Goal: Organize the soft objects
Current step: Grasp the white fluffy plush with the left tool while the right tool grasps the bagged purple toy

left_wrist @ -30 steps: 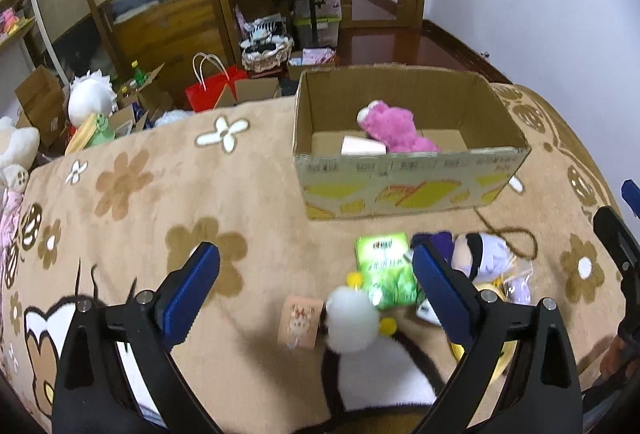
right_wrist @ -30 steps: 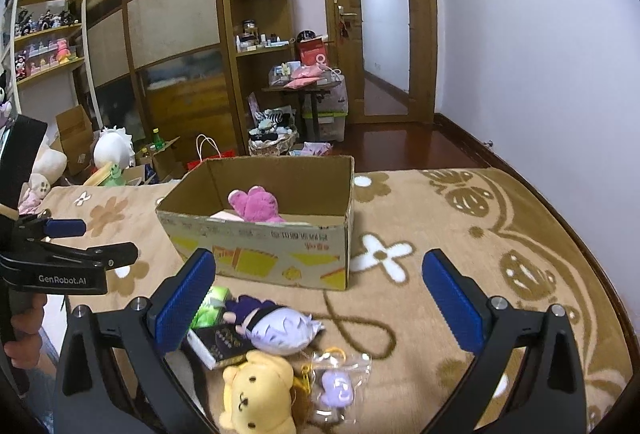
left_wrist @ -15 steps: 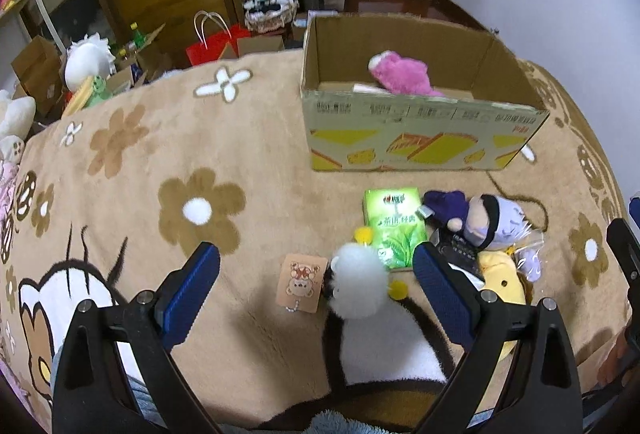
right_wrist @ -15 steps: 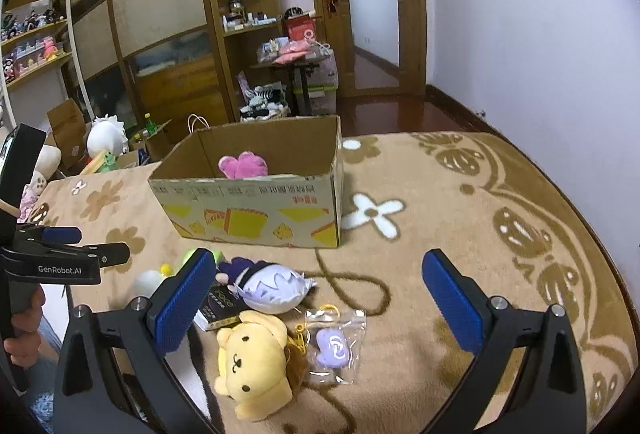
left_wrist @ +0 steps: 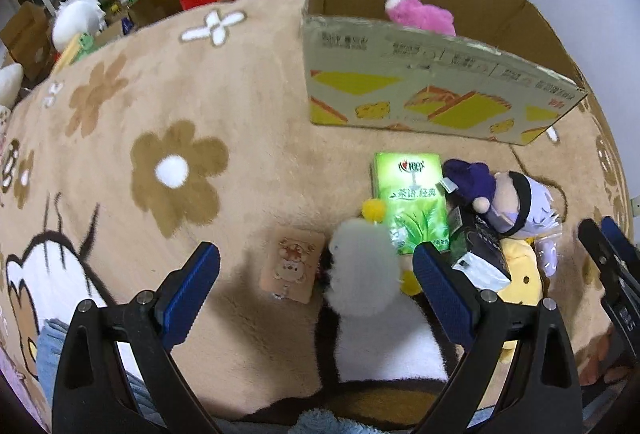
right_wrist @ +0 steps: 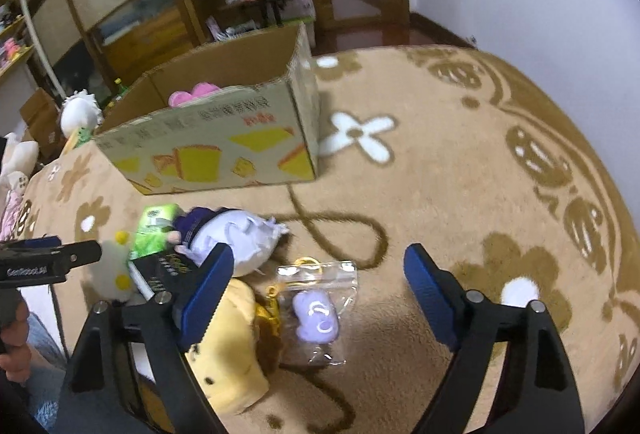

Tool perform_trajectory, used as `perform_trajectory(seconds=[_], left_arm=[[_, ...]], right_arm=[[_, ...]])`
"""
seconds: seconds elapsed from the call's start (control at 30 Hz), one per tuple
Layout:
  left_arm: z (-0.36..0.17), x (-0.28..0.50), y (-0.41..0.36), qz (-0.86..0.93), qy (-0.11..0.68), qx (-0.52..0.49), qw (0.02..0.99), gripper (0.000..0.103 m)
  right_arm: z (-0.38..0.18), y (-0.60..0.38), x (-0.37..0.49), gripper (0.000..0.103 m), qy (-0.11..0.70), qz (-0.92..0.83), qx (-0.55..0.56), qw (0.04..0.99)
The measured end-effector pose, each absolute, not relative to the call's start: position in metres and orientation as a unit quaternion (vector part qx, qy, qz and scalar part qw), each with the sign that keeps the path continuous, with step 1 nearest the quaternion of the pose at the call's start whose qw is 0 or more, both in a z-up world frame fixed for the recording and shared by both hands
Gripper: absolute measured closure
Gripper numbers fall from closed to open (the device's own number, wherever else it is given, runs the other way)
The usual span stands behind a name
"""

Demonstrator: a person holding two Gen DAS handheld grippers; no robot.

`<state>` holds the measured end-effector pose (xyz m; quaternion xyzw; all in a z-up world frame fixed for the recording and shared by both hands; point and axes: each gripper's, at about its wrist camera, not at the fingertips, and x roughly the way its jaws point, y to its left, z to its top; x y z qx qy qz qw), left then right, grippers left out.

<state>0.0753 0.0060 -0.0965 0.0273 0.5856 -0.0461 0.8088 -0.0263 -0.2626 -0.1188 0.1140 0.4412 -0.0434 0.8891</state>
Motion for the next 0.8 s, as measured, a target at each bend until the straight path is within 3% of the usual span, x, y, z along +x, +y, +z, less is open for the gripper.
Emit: perform_trajectory(seconds=[0.13, 0.8], left_arm=[[-0.106, 0.08, 0.006, -0.052, 0.601, 0.02, 0.797, 0.007], [-0.14, 0.094, 0.001, -0.039, 0.64, 0.031, 0.766, 0.007]], right_arm=[[-0.133, -0.272, -0.018, 0.018, 0.461, -0.046, 0.136, 0.876], [-0.169, -0.264, 0.0, 0.019, 0.517, -0.036, 0.14, 0.844]])
